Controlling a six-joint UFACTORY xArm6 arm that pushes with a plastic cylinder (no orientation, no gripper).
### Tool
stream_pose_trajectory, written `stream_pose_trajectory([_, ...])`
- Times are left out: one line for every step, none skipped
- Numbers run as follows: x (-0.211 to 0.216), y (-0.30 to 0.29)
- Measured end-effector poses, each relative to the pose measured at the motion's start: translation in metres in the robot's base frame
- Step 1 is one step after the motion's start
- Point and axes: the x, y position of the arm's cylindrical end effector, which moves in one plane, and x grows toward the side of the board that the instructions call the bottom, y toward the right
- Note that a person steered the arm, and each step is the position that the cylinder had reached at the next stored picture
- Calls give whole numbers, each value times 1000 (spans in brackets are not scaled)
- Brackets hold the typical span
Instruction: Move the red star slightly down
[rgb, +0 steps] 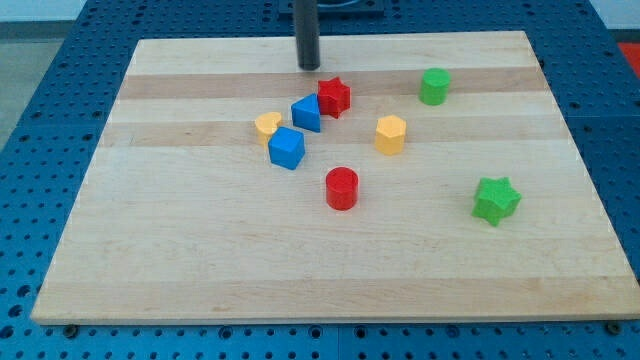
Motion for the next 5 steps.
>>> stream_pose_trajectory([5,72])
stream_pose_trajectory([30,93])
stream_pose_trajectory([39,64])
stream_pose_trajectory([47,31])
stream_pose_trajectory([76,14])
